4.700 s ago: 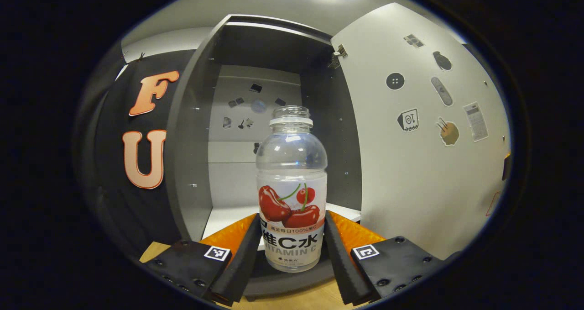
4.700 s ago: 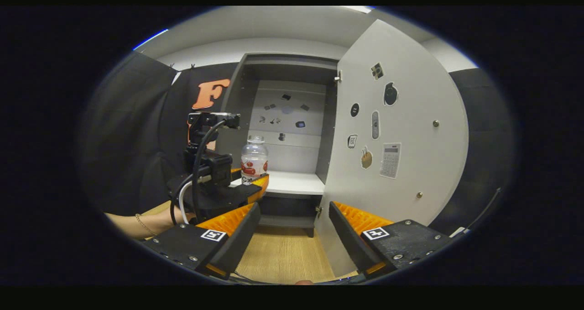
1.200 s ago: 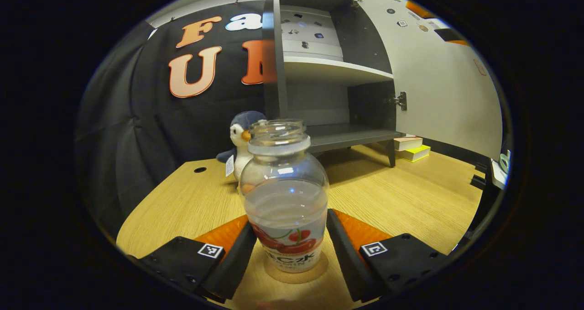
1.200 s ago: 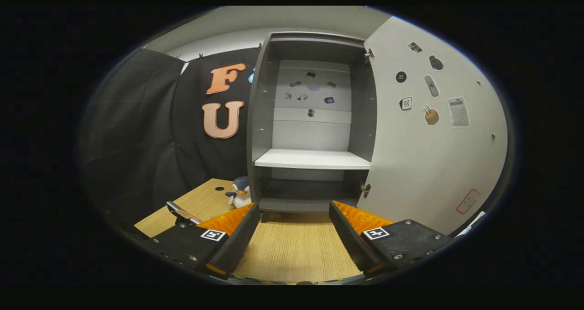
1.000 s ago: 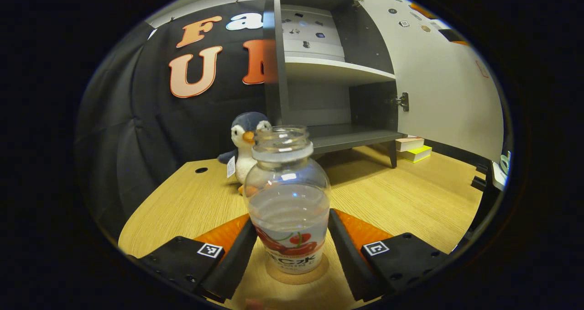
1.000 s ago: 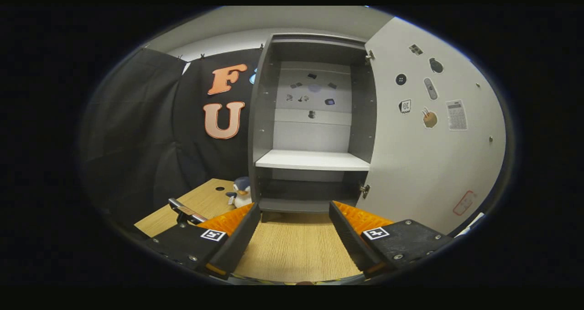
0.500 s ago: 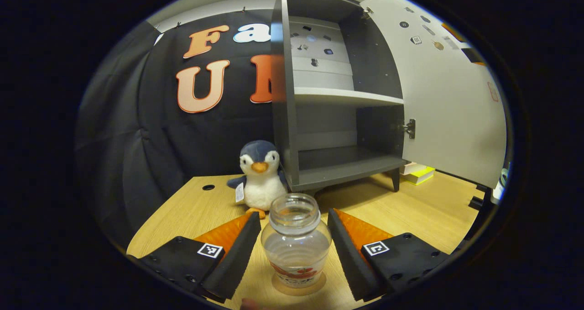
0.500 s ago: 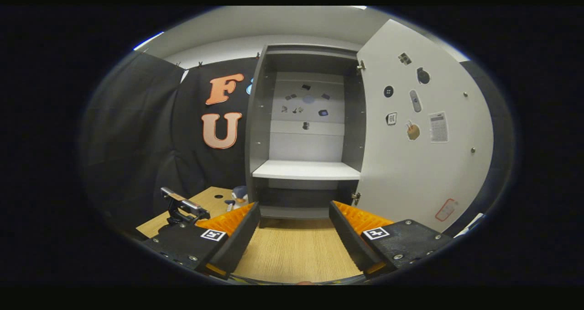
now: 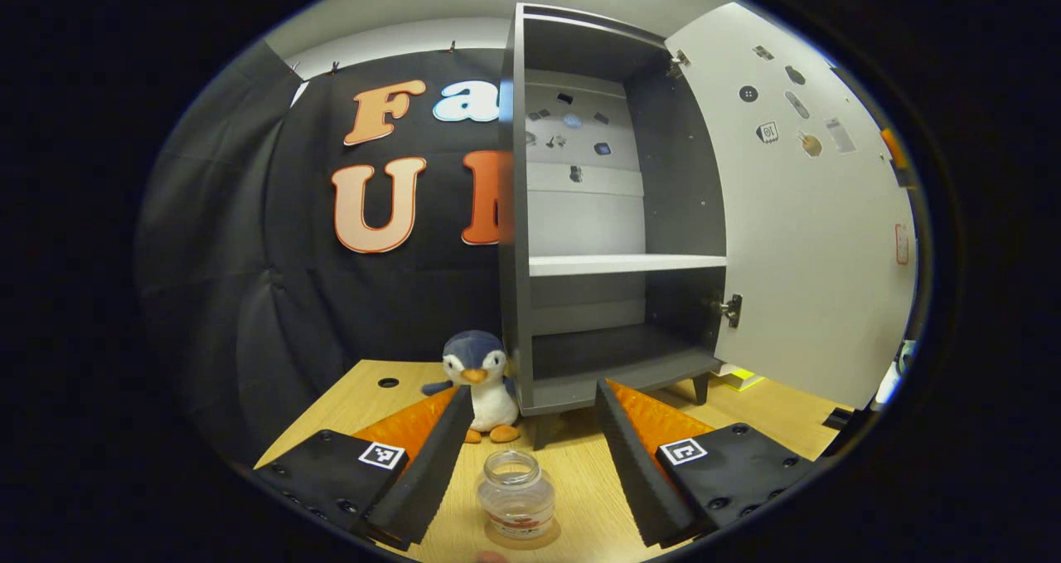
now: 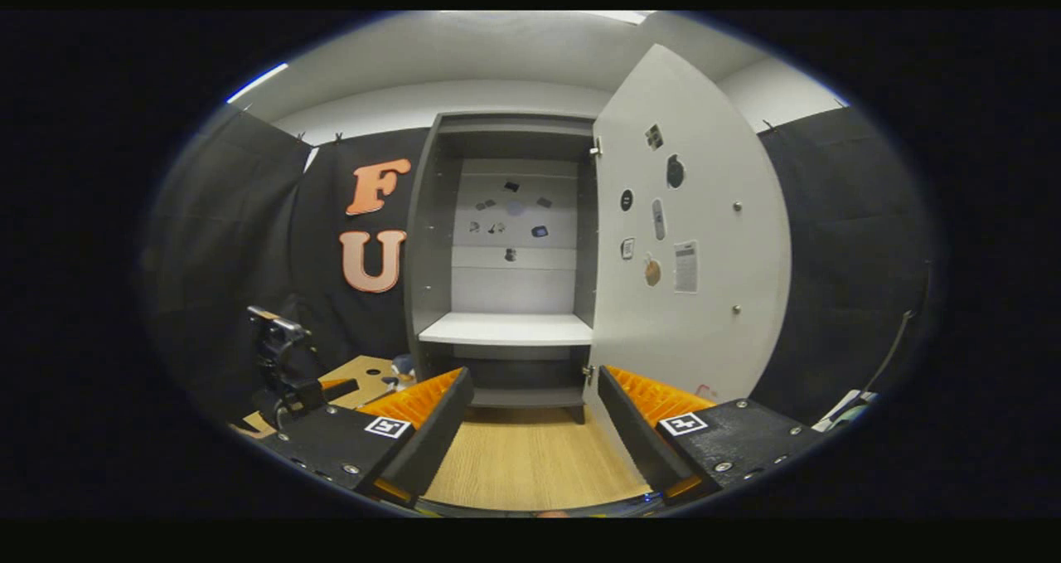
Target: Open the cabinet door with the right hand, grasp the bottle in the cabinet with the left hand and place it on the coaster, then close the cabinet door with the right hand.
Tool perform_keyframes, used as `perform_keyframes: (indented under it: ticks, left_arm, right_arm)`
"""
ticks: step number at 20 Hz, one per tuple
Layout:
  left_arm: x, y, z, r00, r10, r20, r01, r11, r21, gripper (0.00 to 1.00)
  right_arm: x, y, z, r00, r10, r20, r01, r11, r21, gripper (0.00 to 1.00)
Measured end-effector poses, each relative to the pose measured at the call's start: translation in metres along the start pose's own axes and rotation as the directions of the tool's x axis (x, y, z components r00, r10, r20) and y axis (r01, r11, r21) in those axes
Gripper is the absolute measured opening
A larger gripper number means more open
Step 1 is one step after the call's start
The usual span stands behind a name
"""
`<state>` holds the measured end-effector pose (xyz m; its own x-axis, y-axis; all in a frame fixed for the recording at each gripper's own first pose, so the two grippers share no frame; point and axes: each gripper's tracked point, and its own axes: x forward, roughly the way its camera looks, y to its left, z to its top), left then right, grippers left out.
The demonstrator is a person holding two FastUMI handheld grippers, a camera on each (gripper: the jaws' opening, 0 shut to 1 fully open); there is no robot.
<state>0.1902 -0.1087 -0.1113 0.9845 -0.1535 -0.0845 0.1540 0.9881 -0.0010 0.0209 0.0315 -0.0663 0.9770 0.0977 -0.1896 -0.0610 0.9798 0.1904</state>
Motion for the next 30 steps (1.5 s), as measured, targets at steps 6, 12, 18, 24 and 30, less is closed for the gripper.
perform_keyframes:
  ticks: [6, 12, 18, 24, 30]
  left_arm:
    - [-0.019, -0.016, 0.061, 0.999, 0.032, 0.030, -0.031, 0.999, -0.036, 0.96]
    - [-0.036, -0.031, 0.095, 0.996, 0.069, 0.060, -0.068, 0.998, -0.017, 0.95]
    - [-0.051, -0.042, 0.123, 0.993, 0.084, 0.088, -0.084, 0.996, -0.009, 0.95]
    - [-0.061, -0.047, 0.134, 0.991, 0.103, 0.085, -0.102, 0.995, -0.017, 0.95]
    - [-0.071, -0.028, 0.147, 0.984, 0.151, 0.093, -0.152, 0.988, 0.000, 0.95]
  right_arm:
    - [-0.029, -0.058, 0.012, 0.999, -0.051, 0.013, 0.051, 0.999, -0.014, 0.93]
    - [-0.055, -0.133, 0.009, 0.988, -0.153, 0.009, 0.153, 0.985, -0.077, 0.94]
    - [-0.048, -0.193, 0.026, 0.969, -0.241, 0.060, 0.247, 0.962, -0.113, 0.93]
    - [-0.029, -0.212, 0.026, 0.966, -0.247, 0.080, 0.256, 0.958, -0.132, 0.93]
    - [-0.017, -0.213, 0.022, 0.971, -0.230, 0.060, 0.234, 0.969, -0.075, 0.88]
